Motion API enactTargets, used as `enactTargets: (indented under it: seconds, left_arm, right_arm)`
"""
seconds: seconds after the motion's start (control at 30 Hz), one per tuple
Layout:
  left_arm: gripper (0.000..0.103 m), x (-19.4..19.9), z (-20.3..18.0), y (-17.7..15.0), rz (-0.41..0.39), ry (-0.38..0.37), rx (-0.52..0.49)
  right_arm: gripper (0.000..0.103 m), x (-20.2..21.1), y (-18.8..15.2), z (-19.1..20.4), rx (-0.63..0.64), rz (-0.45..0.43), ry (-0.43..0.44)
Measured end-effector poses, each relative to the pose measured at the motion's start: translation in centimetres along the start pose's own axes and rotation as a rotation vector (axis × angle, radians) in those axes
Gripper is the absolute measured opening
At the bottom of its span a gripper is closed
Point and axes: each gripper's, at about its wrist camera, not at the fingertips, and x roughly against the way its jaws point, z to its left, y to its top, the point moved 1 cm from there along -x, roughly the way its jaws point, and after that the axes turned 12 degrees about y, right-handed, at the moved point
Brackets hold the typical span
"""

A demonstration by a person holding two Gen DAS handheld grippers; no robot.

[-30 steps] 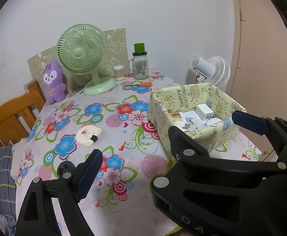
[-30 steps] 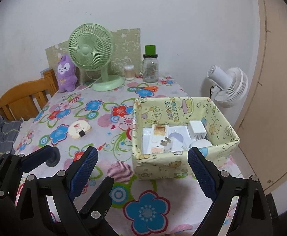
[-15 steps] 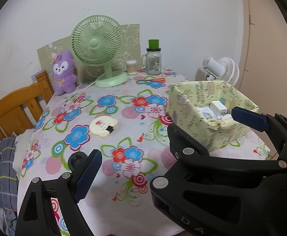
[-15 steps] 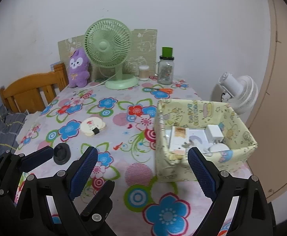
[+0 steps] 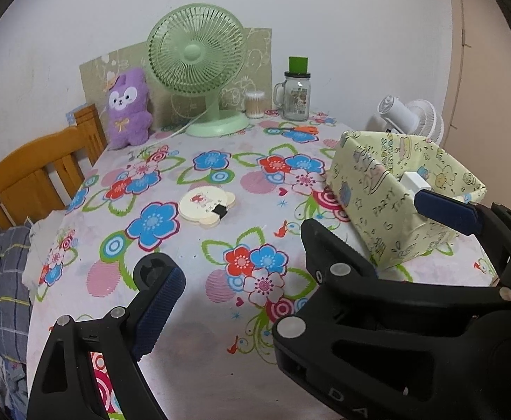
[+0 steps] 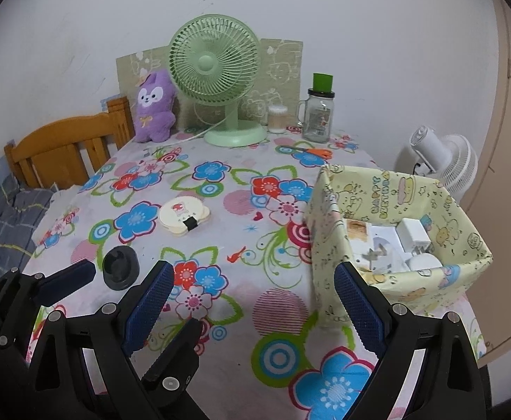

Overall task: Organize rigid objects
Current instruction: 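Move left tool toward the black round holder while right tool heads to the cream cartoon case, then close left tool on the black round holder while right tool approaches the cream cartoon case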

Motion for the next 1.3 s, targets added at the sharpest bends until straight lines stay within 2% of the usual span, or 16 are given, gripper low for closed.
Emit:
enactTargets:
  seconds: [0.67,0.93,1.1,1.3]
  left_arm:
    - [0.095,-3.9,2.7,-1.0,0.061,0.025,0.027]
    - [0.095,-6.0,3.9,-1.5,0.098,0.050,0.032]
    - [0.095,-7.5,4.9,-1.7,0.116,0.083,0.030]
    - [0.095,-9.2,6.1,-1.5,0.158,0.072,0.039]
  right_arm:
    - [0.091,-4.8,0.0,2.1,0.059,0.044,0.035]
    - [0.091,-7.3,0.0,3.2,0.112,0.086,0.053]
    - [0.091,-9.5,0.1,3.7,0.111,0.144,0.104]
    - [0.091,-11.4,0.3,3.9,0.101,0.172,0.123]
